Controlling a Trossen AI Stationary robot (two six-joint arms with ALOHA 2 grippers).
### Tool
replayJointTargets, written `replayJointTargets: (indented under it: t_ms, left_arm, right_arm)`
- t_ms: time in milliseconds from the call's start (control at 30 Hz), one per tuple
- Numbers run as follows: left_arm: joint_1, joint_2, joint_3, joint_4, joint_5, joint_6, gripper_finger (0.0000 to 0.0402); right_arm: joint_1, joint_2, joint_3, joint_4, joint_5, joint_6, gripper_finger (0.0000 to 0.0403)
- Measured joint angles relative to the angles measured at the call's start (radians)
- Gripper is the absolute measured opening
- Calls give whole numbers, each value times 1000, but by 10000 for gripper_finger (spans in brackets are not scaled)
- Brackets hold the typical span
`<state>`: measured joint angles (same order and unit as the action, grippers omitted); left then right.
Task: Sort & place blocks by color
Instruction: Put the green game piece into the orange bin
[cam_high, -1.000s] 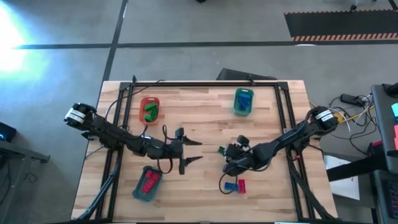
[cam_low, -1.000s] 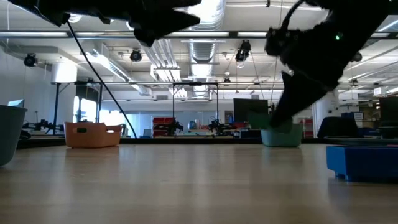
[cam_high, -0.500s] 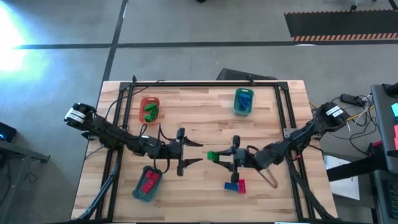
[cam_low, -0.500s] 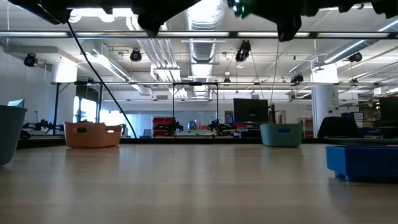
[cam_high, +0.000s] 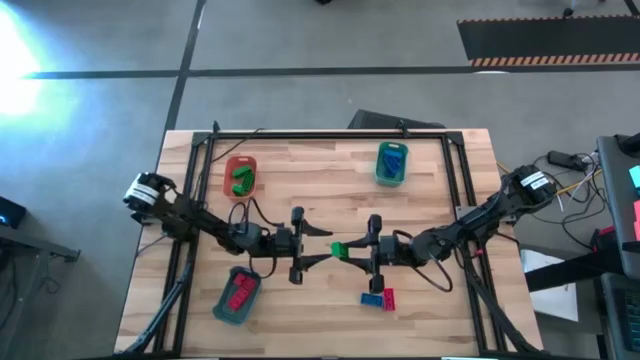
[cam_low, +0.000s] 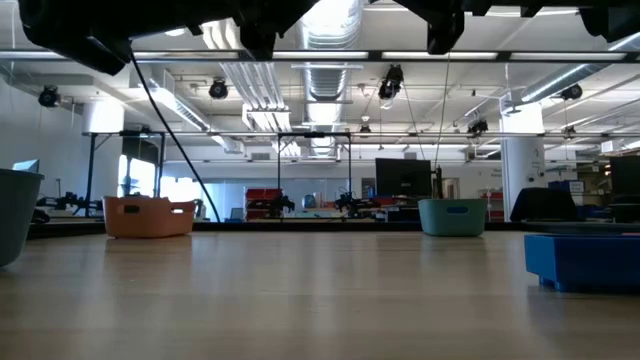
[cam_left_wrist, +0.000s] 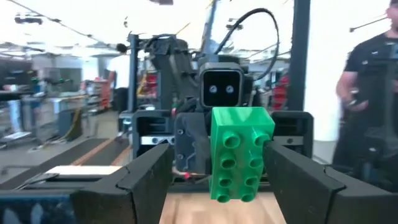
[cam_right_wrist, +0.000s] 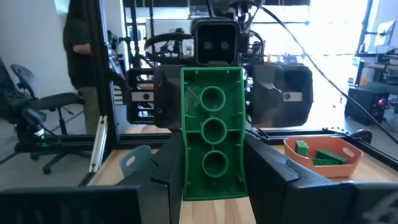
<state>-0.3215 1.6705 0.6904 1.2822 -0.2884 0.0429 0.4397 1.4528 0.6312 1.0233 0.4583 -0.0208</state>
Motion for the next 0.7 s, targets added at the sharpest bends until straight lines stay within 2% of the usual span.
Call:
replayJointTargets:
  t_ms: [100, 367, 700]
  left_arm:
    - [4, 21, 13, 25, 50, 0, 235]
    - [8, 25, 24, 13, 68, -1, 235]
    - [17, 25, 59, 5, 70, -3, 235]
  right_arm:
    - [0, -1, 0, 9, -5, -7, 115]
    - [-4, -5, 1, 1, 25, -8, 115]
    - [-24, -10, 1, 7, 13, 9, 115]
